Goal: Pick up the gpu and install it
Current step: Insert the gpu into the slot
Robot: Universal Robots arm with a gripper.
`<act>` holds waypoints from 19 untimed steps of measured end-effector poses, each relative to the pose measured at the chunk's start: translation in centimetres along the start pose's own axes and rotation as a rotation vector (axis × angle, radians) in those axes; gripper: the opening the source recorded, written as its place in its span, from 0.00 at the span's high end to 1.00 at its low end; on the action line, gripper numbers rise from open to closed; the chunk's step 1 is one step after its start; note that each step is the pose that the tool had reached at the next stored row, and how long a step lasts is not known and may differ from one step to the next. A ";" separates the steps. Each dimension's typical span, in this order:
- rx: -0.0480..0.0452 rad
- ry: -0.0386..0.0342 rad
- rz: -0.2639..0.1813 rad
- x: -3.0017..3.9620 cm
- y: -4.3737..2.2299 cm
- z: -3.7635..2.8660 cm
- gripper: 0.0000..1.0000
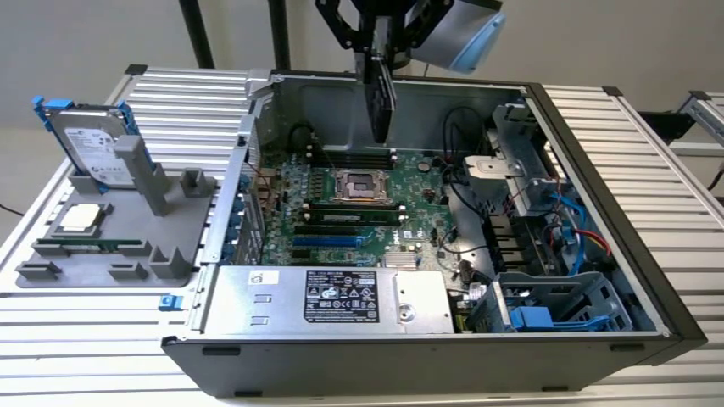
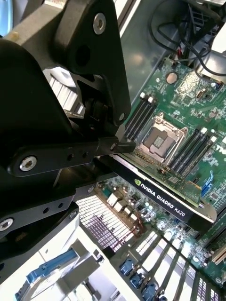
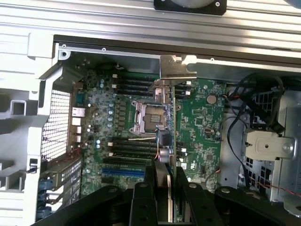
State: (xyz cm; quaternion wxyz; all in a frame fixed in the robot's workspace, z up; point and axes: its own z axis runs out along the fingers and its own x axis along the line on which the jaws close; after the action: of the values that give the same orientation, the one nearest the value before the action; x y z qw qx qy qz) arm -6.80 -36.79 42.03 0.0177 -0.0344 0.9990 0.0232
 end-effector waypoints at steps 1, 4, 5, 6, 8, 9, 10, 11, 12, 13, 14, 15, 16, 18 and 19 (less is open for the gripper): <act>-0.0001 0.0002 -0.004 -0.01 -0.02 0.00 1.00; -0.0005 0.0008 -0.016 -0.05 -0.08 0.00 1.00; -0.0007 0.0010 -0.020 -0.06 -0.08 0.00 1.00; -0.0009 0.0012 -0.026 -0.06 -0.09 0.00 1.00; -0.0014 0.0017 -0.038 -0.07 -0.09 0.00 1.00; -0.0017 0.0021 -0.046 -0.06 -0.09 0.00 1.00; -0.0020 0.0025 -0.053 -0.06 -0.09 0.00 1.00; -0.0023 0.0028 -0.061 -0.06 -0.09 0.00 1.00; -0.0026 0.0031 -0.069 -0.06 -0.09 0.00 1.00; -0.0029 0.0035 -0.077 -0.06 -0.09 0.00 1.00; -0.0031 0.0037 -0.083 -0.06 -0.09 0.00 1.00; -0.0033 0.0041 -0.090 -0.06 -0.09 0.00 1.00; -0.0036 0.0044 -0.098 -0.06 -0.09 0.00 1.00; -0.0042 0.0051 -0.112 -0.07 -0.09 0.00 1.00; -0.0045 0.0054 -0.120 -0.06 -0.09 0.00 1.00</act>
State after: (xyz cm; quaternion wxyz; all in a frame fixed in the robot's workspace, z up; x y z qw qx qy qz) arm -6.73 -36.88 42.03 0.0163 -0.0943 0.9951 0.0242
